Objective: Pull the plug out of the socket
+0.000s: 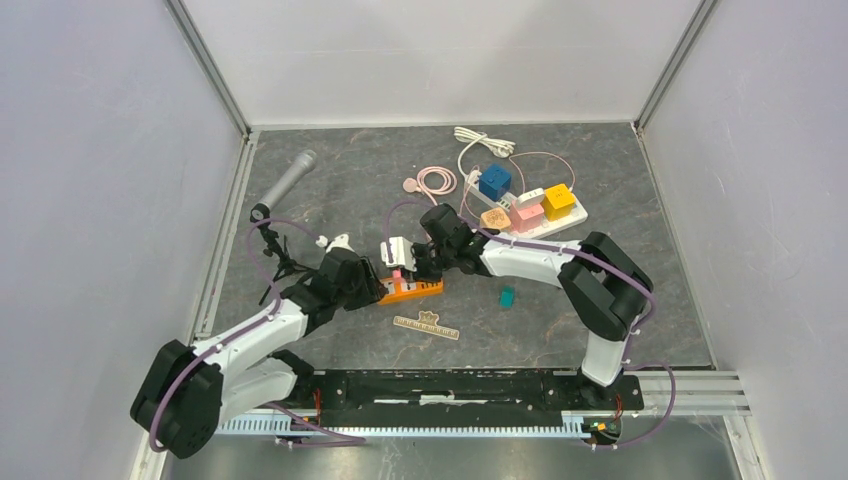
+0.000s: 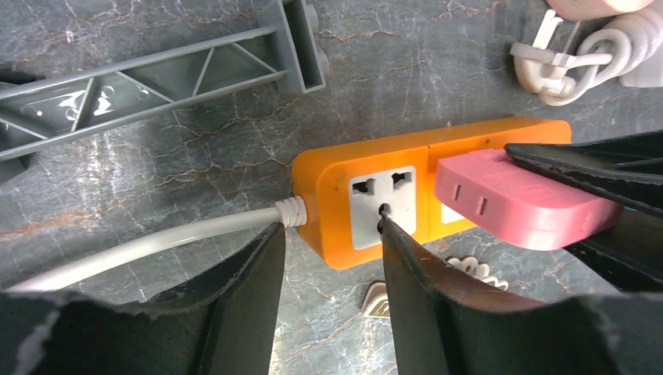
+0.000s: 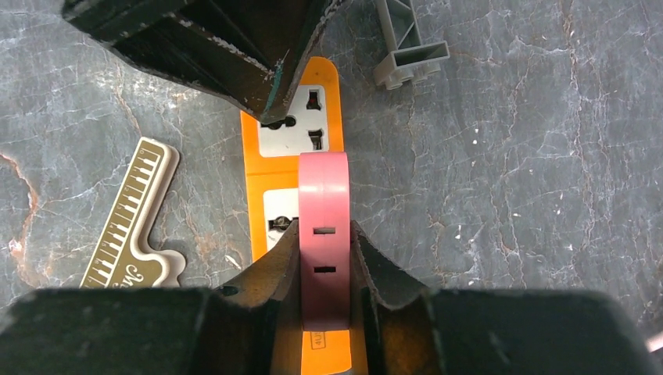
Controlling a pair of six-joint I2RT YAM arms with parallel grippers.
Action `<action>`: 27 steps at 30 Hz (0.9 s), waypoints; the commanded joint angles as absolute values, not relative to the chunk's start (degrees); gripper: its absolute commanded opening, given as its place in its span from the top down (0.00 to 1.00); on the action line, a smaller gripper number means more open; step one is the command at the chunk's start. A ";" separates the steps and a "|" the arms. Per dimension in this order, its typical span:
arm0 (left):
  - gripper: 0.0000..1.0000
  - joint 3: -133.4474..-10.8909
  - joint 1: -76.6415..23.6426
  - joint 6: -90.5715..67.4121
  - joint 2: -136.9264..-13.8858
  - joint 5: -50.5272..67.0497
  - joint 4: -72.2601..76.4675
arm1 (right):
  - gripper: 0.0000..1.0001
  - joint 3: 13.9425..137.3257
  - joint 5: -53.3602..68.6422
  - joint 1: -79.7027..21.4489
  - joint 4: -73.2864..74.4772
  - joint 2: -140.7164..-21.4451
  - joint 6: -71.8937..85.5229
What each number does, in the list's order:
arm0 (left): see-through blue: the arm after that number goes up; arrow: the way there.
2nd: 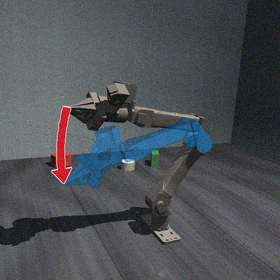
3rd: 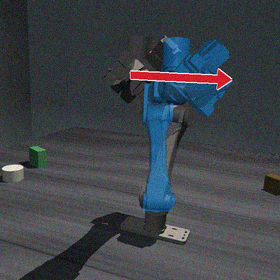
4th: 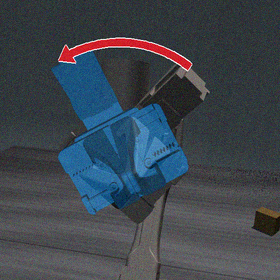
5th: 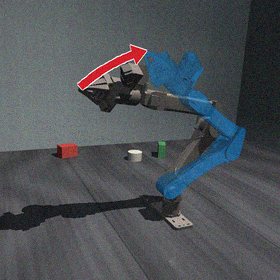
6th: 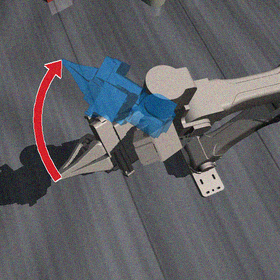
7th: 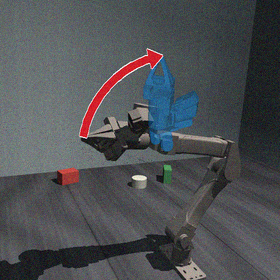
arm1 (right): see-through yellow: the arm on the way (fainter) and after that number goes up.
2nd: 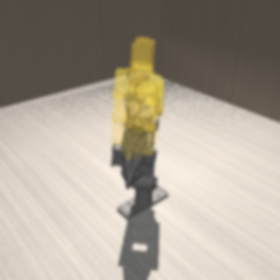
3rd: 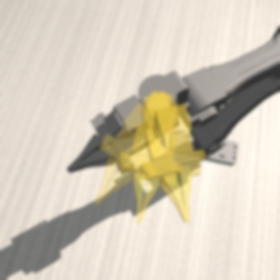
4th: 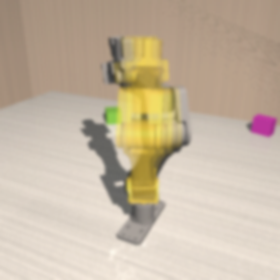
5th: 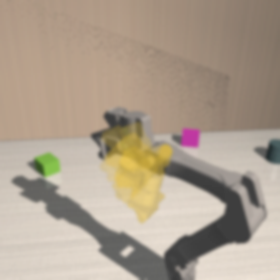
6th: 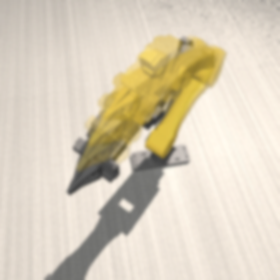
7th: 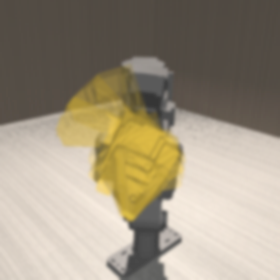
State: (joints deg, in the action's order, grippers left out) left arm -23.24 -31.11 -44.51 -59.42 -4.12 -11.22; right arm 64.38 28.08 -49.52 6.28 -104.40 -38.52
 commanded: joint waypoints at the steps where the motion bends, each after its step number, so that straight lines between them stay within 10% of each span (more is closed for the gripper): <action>1: 0.45 -22.38 -32.41 -43.90 -61.01 -7.71 -8.16 | 1.00 63.52 30.39 -50.03 3.62 -100.83 -36.25; 27: 0.46 -29.21 -34.37 -41.95 -55.59 -8.33 -14.76 | 1.00 58.49 5.99 -49.32 -8.00 -89.74 -16.32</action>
